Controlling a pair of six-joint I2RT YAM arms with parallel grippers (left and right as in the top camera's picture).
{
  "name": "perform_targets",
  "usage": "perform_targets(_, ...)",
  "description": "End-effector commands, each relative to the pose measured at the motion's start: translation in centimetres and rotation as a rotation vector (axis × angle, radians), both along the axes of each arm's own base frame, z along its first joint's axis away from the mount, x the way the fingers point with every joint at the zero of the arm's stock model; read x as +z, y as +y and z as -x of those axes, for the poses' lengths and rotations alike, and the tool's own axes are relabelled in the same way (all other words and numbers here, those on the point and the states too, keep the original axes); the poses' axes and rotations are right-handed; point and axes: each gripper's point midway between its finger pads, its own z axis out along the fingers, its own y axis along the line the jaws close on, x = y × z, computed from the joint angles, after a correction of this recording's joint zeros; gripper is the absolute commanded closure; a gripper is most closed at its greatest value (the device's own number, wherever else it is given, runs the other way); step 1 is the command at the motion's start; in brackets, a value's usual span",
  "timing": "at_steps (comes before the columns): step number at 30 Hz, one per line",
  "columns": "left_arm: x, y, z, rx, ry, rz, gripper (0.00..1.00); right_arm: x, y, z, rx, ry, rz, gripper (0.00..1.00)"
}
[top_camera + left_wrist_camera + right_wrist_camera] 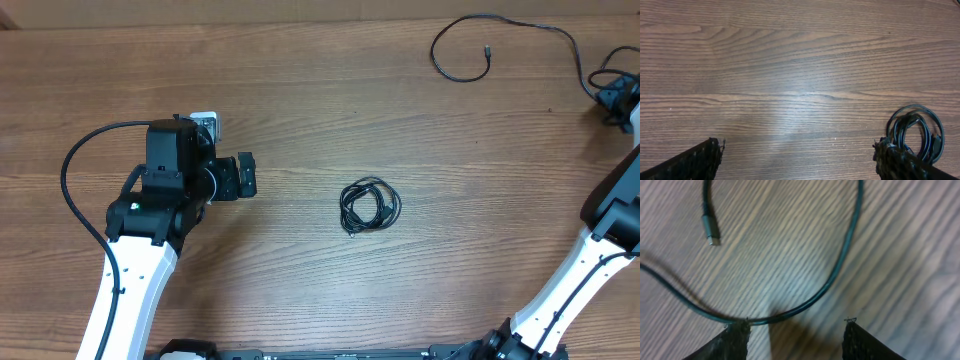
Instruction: Untangle cables
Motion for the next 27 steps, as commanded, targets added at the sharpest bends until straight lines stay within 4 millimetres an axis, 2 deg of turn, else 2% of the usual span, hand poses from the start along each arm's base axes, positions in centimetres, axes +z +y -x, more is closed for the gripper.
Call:
perform_targets(1,0.6,-0.1,-0.4,0.005,-0.016,-0.002,0.0,-1.5,1.7,-0.7,0.042,-0.012,-0.061,0.4)
perform_targets(9,0.6,-0.1,-0.4,0.005,-0.015,-0.002,0.0,-1.0,1.9,-1.3,0.036,-0.039,-0.078,0.36)
perform_targets(14,0.6,-0.1,-0.4,0.005,-0.015,-0.002,0.0,-2.1,1.0,-0.8,0.002,-0.006,-0.04,0.32)
perform_targets(16,0.6,-0.1,-0.4,0.005,-0.015,-0.002,0.01,-2.7,0.9,-0.9,0.002,-0.006,-0.042,0.29)
perform_targets(20,0.6,-0.1,-0.4,0.005,-0.015,-0.002,0.0,-3.5,0.8,-1.2,0.004,-0.015,-0.039,0.28)
perform_targets(23,0.6,-0.1,-0.4,0.005,-0.015,-0.002,0.0,-3.9,1.1,-2.1,0.03,-0.049,-0.056,0.29)
perform_targets(27,0.6,-0.1,-0.4,0.005,-0.017,-0.002,0.0,-4.0,2.9,-4.1,0.124,-0.145,-0.139,0.28)
